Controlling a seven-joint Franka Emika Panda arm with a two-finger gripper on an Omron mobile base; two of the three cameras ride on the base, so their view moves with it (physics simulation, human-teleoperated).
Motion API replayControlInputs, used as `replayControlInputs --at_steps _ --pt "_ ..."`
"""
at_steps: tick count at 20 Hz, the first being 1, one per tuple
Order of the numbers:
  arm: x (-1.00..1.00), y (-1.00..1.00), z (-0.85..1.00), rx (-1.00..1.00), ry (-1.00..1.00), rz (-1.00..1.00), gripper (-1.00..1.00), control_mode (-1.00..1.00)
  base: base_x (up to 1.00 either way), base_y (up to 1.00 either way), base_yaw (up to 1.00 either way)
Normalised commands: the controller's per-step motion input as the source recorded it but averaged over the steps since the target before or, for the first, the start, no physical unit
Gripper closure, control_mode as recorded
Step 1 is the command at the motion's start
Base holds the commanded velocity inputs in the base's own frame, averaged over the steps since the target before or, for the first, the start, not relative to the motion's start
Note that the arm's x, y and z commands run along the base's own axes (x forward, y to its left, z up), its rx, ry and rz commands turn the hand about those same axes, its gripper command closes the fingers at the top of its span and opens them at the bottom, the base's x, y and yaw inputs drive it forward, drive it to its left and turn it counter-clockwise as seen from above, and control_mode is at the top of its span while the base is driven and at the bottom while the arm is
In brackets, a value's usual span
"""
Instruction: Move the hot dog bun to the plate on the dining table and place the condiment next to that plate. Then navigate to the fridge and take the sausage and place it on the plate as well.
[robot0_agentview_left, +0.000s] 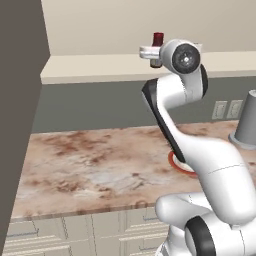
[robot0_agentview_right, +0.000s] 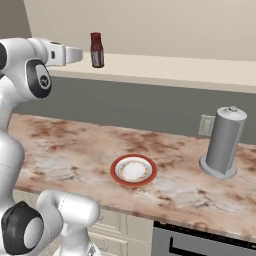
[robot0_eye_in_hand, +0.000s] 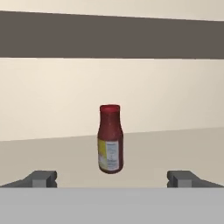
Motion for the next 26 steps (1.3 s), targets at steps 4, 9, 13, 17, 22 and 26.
replayControlInputs --at_steps 4,9,13,17,22,26 --pt "0.29 0.00 -0.06 0.00 0.00 0.00 -1.00 -1.00 0.00 0.00 0.00" --pt "0.31 0.00 -0.02 0.00 0.00 0.00 -1.00 -1.00 0.00 0.00 0.00" --pt "0.43 0.00 -0.02 0.00 0.00 0.00 -1.00 -1.00 0.00 0.00 0.00" --pt "0.44 -0.03 -0.03 0.00 0.00 0.00 -1.00 -1.00 0.00 0.00 0.00" --pt "0.33 -0.06 -0.05 0.00 0.00 0.00 -1.00 -1.00 0.00 0.00 0.00" --pt "0.14 -0.18 -0.10 0.00 0.00 0.00 -1.00 -1.00 0.00 0.00 0.00"
